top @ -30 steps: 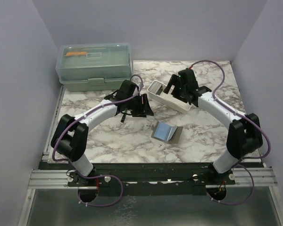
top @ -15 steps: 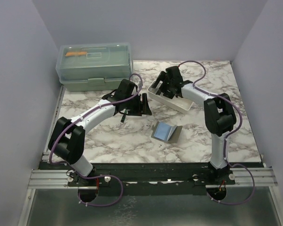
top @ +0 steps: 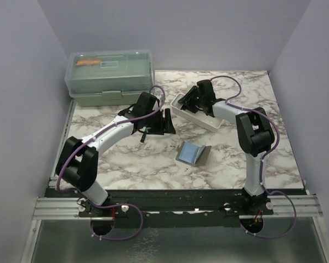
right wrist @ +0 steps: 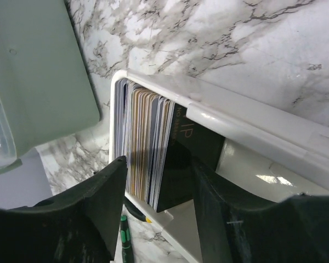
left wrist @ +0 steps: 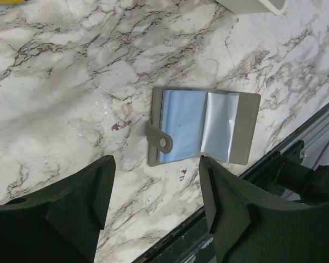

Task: Put the credit cards into the card holder
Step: Pick up the credit card from the storage box.

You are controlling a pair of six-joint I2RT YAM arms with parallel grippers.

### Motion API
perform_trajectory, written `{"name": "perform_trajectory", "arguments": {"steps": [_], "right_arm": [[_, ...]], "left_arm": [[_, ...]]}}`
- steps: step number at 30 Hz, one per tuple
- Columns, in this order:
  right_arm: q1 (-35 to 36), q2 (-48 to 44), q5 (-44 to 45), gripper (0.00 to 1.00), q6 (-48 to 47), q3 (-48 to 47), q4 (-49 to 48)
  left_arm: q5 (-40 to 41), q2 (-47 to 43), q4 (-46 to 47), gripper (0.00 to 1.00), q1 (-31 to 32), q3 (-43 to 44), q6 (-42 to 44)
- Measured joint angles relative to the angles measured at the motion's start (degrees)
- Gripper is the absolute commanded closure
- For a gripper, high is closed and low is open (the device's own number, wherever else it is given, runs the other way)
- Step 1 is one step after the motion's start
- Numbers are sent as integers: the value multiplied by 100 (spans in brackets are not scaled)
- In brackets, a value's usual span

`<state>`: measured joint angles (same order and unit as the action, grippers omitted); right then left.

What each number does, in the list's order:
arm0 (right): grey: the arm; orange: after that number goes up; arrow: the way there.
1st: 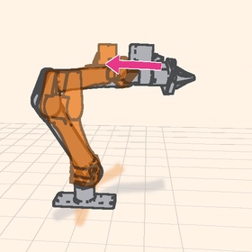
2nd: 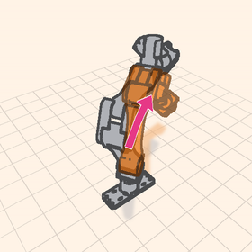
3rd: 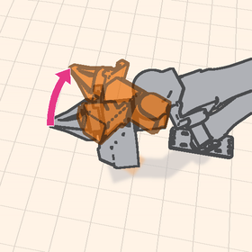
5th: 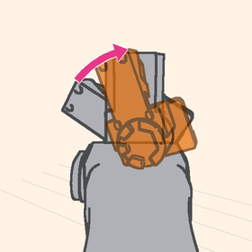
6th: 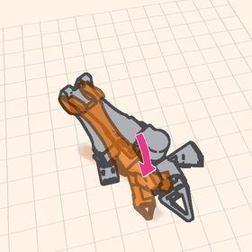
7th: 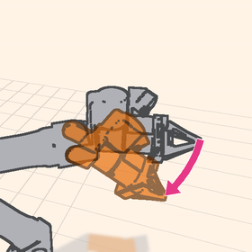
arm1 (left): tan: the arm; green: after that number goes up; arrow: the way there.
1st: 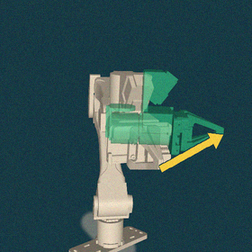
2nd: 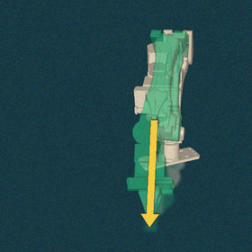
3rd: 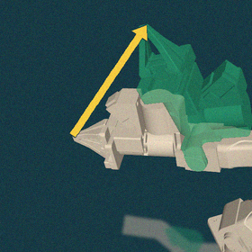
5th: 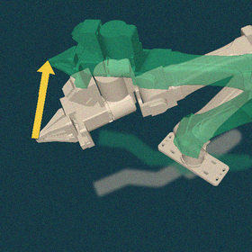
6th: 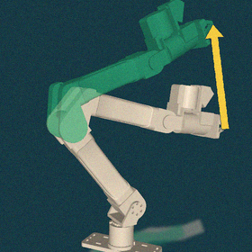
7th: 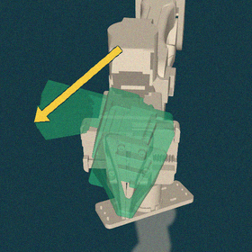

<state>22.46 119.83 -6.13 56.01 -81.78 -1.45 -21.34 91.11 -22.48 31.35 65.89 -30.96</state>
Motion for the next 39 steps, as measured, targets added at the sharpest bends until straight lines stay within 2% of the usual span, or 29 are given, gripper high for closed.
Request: {"name": "perform_trajectory", "arguments": {"steps": [11, 13, 15, 19, 21, 25, 29, 33, 36, 39], "right_arm": [[-94, 0, -234, 88, 101, 55, -197], [-94, -4, -254, 98, 101, 55, -203], [-94, -4, -256, 100, 98, 52, -203], [-94, -4, -247, 97, 90, -11, -85], [-96, -7, -227, 86, 61, -118, 131], [-94, -4, -227, 50, -39, -254, 286], [-94, -2, -256, 38, -57, -269, 308], [-94, 98, -378, 35, 17, -363, 258], [-98, 282, -498, 41, 109, -420, 111], [-118, 424, -605, 53, 181, -402, 48]], "left_arm": [[-4, 0, 0, 31, -50, 0, 0], [-7, 0, 0, 31, -61, 0, -2], [-7, 0, 2, 31, -66, 0, -2], [-9, 0, 2, 31, -76, 0, -4], [-9, 0, 2, 31, -92, 0, -4], [-15, 0, 4, 31, -92, 0, -7], [-26, 0, 4, 31, -101, 0, -9], [-26, 0, 7, 31, -103, 0, -11], [-28, 0, 7, 31, -116, 0, -11], [-28, 0, 7, 31, -127, 0, -11]]}}
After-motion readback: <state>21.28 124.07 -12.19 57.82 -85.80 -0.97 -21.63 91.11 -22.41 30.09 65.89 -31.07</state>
